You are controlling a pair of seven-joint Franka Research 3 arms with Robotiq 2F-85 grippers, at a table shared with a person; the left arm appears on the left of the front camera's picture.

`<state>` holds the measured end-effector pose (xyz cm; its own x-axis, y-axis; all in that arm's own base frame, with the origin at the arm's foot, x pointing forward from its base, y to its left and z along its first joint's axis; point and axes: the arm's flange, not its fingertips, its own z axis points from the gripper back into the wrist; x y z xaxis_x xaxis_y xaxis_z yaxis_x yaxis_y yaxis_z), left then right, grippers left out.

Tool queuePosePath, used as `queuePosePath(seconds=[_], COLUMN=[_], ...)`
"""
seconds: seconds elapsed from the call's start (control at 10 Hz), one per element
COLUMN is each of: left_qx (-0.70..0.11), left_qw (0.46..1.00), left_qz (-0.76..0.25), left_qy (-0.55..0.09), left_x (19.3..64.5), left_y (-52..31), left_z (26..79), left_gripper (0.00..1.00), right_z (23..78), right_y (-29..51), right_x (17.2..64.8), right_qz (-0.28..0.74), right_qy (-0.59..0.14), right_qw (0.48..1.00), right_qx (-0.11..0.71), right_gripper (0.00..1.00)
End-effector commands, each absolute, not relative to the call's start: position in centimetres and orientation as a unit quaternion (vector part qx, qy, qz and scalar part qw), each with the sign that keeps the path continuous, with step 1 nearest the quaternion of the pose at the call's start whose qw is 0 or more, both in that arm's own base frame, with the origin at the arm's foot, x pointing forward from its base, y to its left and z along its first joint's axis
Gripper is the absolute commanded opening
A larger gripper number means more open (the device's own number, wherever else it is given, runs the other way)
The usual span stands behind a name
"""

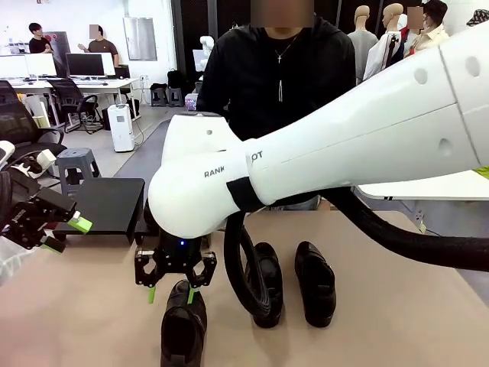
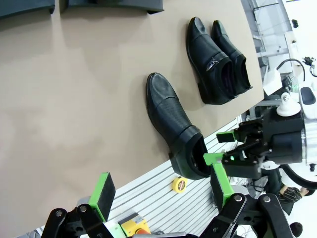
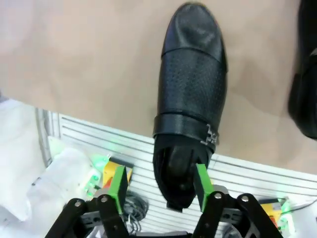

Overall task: Organize the shoes by placing them on the stand.
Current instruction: Pick up one Shoe and place it in the middle of the table.

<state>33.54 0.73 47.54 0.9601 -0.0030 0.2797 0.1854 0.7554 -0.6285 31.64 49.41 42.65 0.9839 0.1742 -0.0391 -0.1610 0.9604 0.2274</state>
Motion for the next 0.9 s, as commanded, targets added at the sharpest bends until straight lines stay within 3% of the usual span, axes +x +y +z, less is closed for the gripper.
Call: queuePosePath(seconds=[0.0, 0.4, 0.6, 0.8], left_qx=[-0.348, -0.348, -0.348, -0.348], left_qw=[0.926, 0.926, 0.926, 0.926], left_qz=[-0.062, -0.062, -0.062, -0.062], left_qy=[-0.134, -0.134, -0.134, -0.134], left_x=[33.4, 33.4, 33.4, 33.4], left_y=[1.1, 1.1, 1.1, 1.1], left_z=[47.5, 47.5, 47.5, 47.5], left_gripper=[1.00, 1.00, 1.00, 1.00], right_z=[44.5, 52.7, 56.3, 57.5], right_y=[45.6, 26.7, 15.6, 7.4], right_x=[30.7, 29.6, 30.0, 30.8], right_qz=[0.131, 0.217, 0.249, 0.200], right_qy=[0.072, 0.083, 0.037, -0.051], right_qw=[0.974, 0.935, 0.909, 0.900], right_qx=[0.171, 0.267, 0.331, 0.383], right_gripper=[1.00, 1.00, 1.00, 1.00])
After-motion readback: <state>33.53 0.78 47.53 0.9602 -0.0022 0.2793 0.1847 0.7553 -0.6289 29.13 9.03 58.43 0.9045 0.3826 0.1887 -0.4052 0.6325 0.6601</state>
